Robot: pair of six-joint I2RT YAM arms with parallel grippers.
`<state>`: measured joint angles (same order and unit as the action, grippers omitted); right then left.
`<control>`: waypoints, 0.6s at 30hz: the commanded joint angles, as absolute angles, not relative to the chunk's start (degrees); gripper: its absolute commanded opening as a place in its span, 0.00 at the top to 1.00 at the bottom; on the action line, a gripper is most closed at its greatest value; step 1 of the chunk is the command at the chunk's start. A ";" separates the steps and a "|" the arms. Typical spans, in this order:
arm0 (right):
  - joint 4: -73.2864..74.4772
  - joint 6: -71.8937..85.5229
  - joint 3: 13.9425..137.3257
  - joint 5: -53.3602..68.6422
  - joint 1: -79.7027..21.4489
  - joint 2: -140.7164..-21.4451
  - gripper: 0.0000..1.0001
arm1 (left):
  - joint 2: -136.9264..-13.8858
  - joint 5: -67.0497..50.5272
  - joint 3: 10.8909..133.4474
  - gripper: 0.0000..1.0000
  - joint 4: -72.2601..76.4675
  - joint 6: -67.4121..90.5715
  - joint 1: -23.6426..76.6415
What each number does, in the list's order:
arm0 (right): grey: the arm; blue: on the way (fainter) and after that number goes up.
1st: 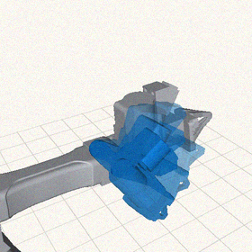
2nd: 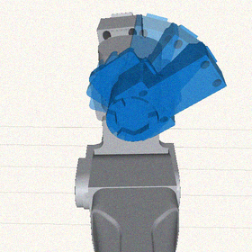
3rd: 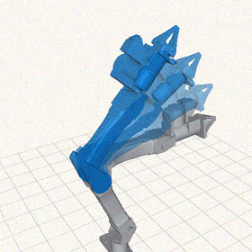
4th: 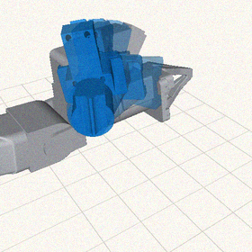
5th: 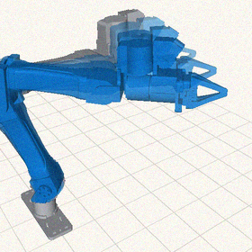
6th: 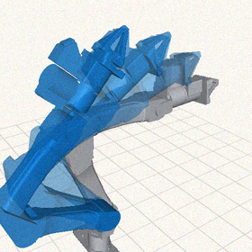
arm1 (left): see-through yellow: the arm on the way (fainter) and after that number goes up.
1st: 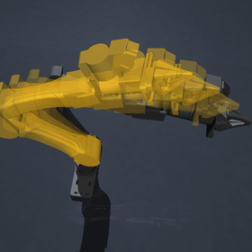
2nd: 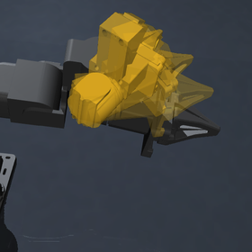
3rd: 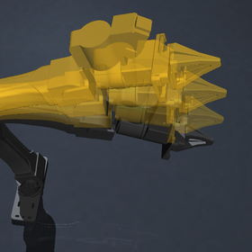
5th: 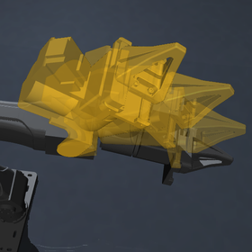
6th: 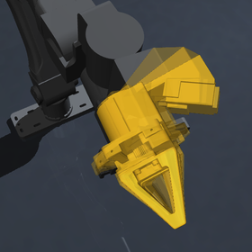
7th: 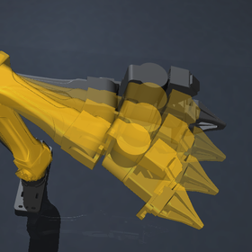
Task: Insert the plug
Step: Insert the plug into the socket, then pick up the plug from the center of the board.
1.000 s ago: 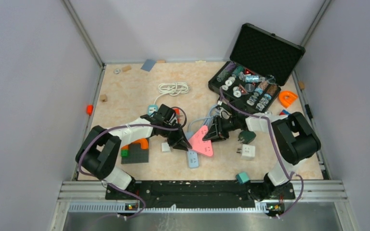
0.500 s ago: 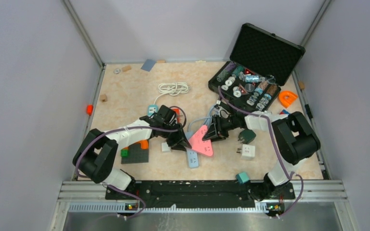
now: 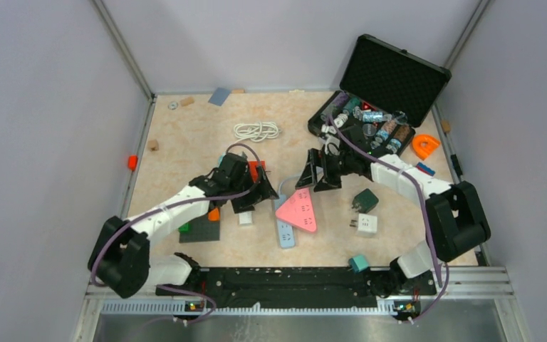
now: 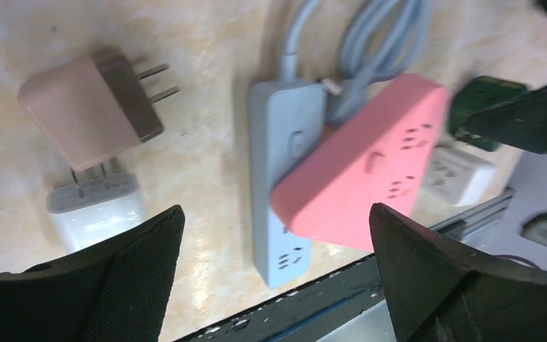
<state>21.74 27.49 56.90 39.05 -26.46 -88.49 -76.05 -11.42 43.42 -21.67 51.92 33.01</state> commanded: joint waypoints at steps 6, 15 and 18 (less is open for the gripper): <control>28.67 25.23 65.44 29.90 -26.72 -78.50 0.07 | -58.13 -3.93 41.14 0.01 -15.62 50.54 32.87; 26.81 25.79 62.65 11.70 -25.55 -63.80 0.01 | -37.72 8.63 35.13 0.01 -19.37 49.74 32.76; 26.34 28.53 59.42 6.97 -24.81 -60.23 0.01 | -32.33 11.95 33.26 0.01 -22.49 50.03 32.72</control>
